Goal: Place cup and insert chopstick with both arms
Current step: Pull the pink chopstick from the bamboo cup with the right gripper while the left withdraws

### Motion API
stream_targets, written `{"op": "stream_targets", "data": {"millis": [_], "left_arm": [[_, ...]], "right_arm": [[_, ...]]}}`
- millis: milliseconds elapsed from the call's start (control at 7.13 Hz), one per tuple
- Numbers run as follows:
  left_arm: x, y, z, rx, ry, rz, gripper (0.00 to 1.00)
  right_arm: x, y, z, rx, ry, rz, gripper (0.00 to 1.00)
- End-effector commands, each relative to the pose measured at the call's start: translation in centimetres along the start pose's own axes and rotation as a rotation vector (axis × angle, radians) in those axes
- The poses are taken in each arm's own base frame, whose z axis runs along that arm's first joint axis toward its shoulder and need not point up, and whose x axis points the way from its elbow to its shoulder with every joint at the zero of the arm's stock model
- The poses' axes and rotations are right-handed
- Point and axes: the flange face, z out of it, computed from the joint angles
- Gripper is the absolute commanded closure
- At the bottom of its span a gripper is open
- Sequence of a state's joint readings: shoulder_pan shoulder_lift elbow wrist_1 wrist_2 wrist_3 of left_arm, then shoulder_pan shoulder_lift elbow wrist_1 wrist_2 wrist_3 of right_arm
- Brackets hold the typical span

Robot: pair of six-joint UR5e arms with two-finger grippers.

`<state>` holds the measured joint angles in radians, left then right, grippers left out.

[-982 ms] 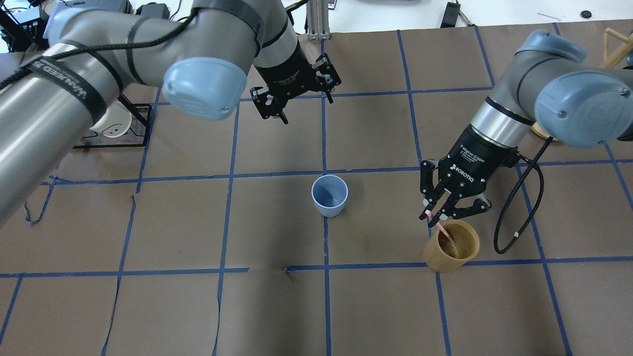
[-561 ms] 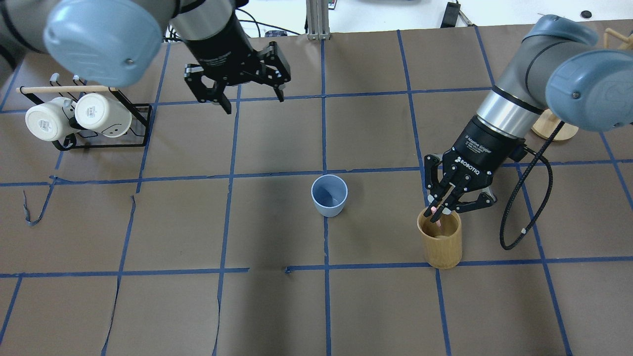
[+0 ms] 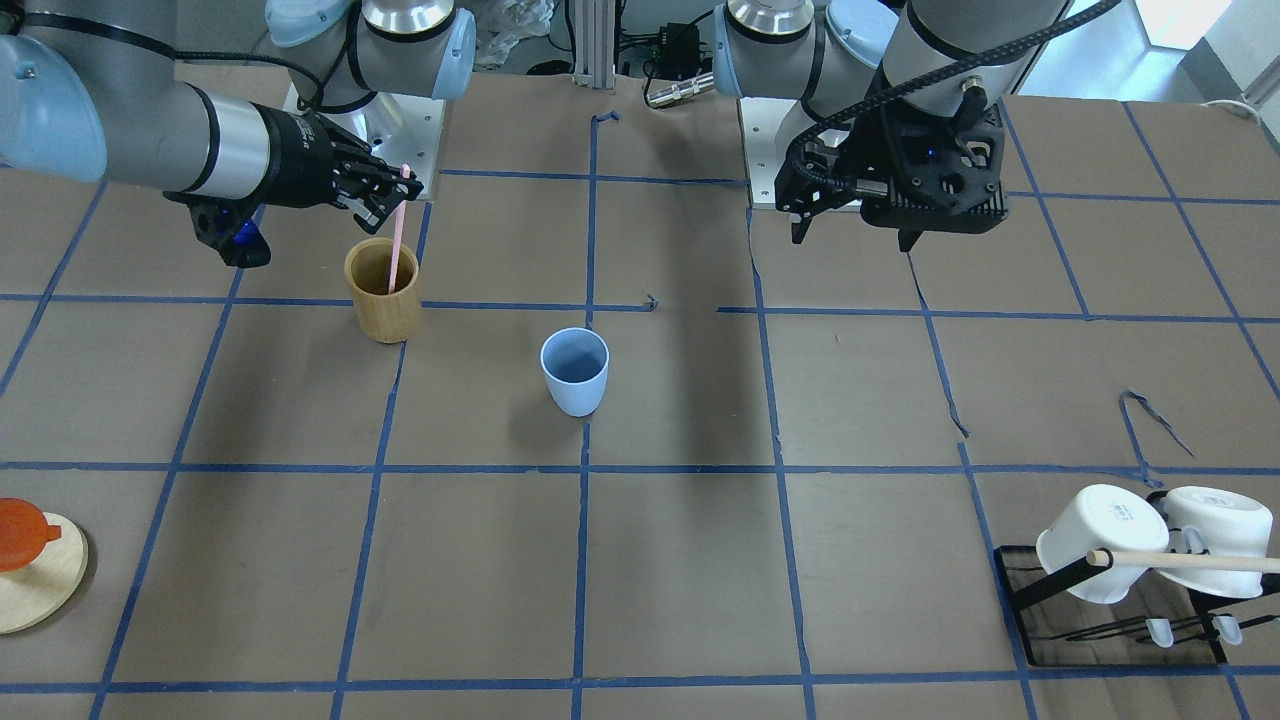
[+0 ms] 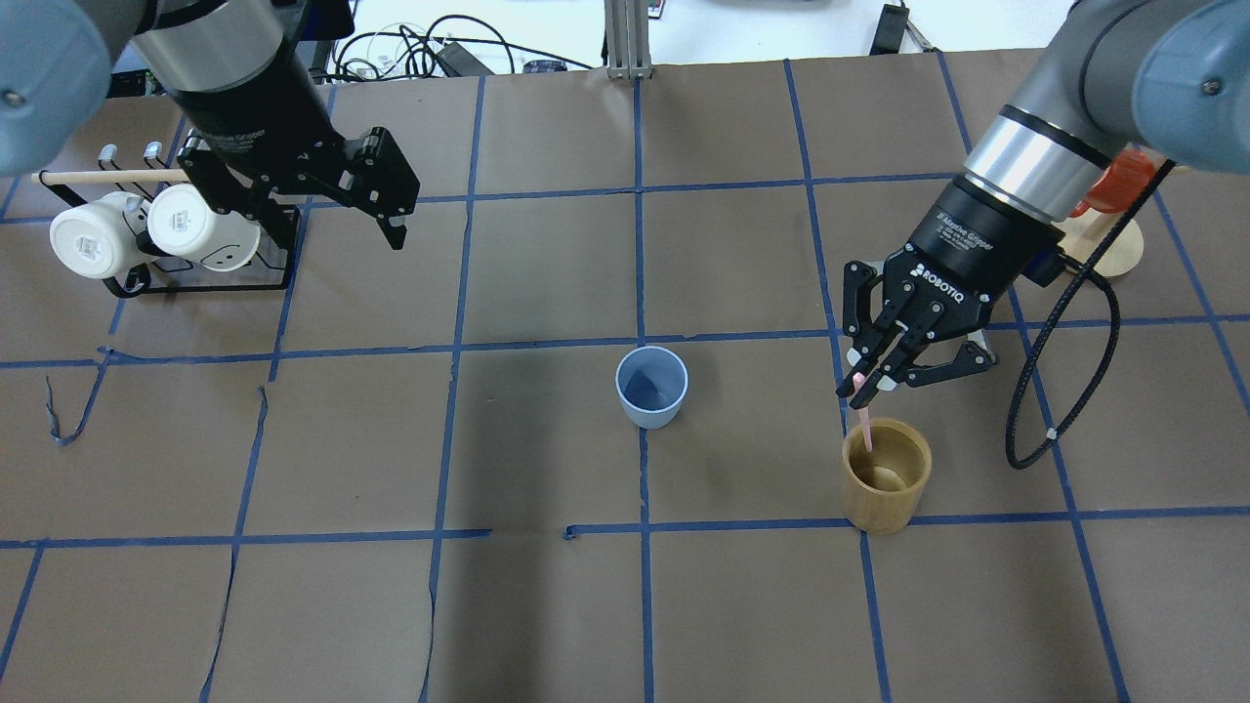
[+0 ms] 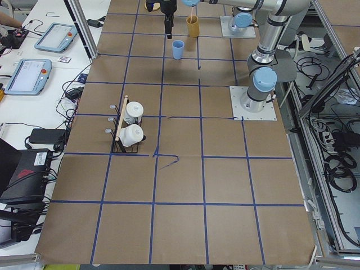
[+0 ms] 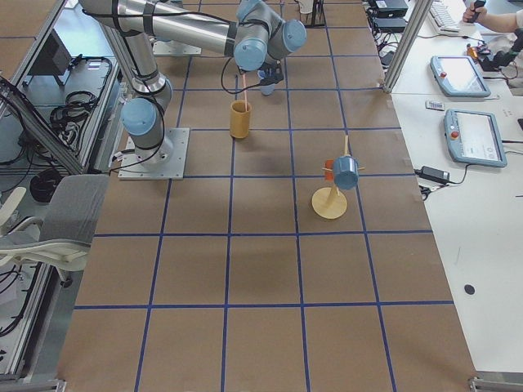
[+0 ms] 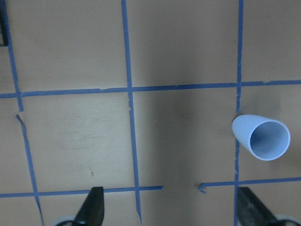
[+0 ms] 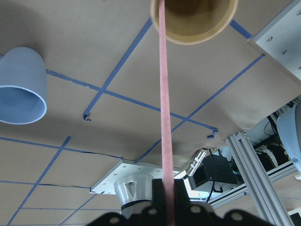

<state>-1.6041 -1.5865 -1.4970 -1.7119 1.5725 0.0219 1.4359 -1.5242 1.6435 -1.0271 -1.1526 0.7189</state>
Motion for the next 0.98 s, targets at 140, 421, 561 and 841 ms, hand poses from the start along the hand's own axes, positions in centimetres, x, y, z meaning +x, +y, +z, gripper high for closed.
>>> {"op": "stream_targets", "data": {"millis": [140,421,561,841], "left_arm": [[-0.1,2.5,2.4,0.046,-0.002,-0.008,0.0],[-0.5,2.4,2.1,0.052,-0.002,-0.012,0.0],[-0.6,2.4,2.0,0.054,-0.002,-0.009,0.0],[-0.6,2.5,2.1,0.052,-0.003,-0.009,0.0]], "right_arm": [[-0.2,3.7,-3.7,-0.033,-0.062,0.002,0.83],[-0.4,4.9,-4.8,-0.051,-0.104,-0.002,0.83],[-1.1,5.2,-5.0,-0.094,-0.154,-0.002,0.83],[-3.0,5.3,-5.4,-0.182,-0.274,-0.011,0.83]]}}
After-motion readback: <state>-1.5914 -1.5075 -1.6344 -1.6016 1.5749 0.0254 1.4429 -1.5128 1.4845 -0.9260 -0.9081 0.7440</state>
